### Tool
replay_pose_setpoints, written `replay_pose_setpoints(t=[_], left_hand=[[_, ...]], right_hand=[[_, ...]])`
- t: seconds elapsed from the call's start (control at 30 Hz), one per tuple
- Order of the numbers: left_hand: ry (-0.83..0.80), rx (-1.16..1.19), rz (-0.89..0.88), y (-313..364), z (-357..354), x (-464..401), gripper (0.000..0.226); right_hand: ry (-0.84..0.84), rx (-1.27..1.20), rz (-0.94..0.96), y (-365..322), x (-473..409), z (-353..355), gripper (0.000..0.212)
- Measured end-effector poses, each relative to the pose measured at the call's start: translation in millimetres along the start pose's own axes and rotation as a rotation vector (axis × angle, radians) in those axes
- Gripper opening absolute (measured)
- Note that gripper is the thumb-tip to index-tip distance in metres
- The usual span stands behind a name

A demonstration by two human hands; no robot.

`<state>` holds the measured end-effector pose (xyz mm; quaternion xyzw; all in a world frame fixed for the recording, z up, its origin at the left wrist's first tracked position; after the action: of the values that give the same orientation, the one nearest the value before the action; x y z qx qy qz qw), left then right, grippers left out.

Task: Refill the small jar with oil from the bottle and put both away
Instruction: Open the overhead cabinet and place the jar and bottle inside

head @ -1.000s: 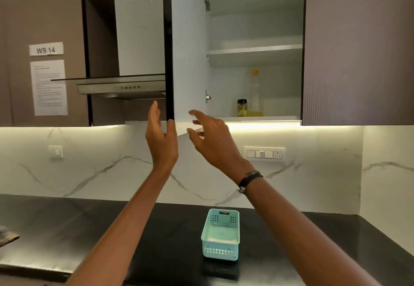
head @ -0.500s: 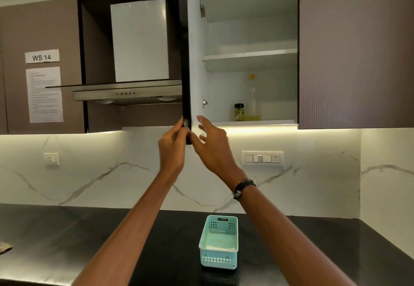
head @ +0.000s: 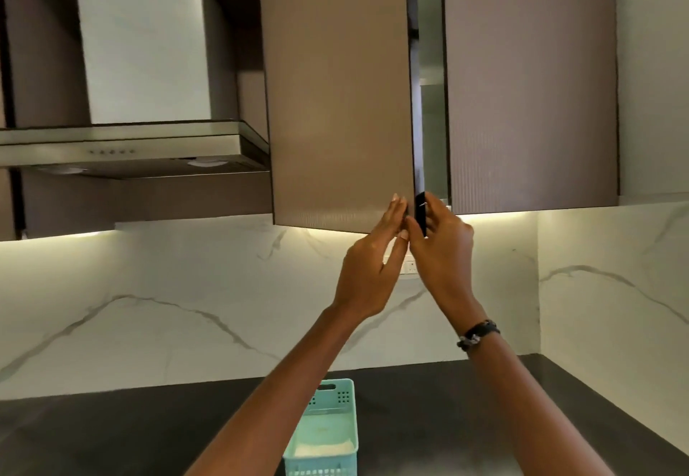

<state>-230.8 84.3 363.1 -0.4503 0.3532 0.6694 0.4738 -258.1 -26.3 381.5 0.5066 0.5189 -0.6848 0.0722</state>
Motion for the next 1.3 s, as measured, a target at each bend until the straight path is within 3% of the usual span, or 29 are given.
replay_pose_setpoints(t=[0.17, 0.37, 0.63, 0.8, 1.3], left_hand=[[-0.175, -0.269, -0.236, -26.4, -56.0, -10.0, 0.056], [-0.326, -0.526, -0.341, -82.7, -119.2, -30.5, 0.065], [-0.428, -0.659, -0.272, -168.0, -190.3, -52.1, 0.085], [-0.440, -0.680, -0.216, -217.3, -221.8, -69.2, 0.086], [-0.497, -0.797, -0.153, -285.9, -252.2, -83.1, 0.085]], right_hand=[[0.089, 0.040, -0.096, 53.4, -39.1, 17.2, 0.029], [0.174, 0.078, -0.225, 130.8, -94.9, 28.5, 0.035], [0.244, 0.012, -0.366, 244.1, -162.3, 11.5, 0.053], [0.244, -0.030, -0.402, 298.3, -203.6, -13.0, 0.057], [0.257, 0.045, -0.407, 357.3, -249.3, -54.2, 0.063]])
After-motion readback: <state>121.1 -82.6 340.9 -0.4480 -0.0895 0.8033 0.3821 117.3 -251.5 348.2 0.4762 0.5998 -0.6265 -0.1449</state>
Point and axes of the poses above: each hand's wrist, its own x-axis away from the middle knuckle, its own z-axis out of the back of the hand, y = z × x, the point moved 10 cm from there along -x, towards the middle knuckle, and after that the axes turned 12 degrees about -z, right-handed, at the moved point
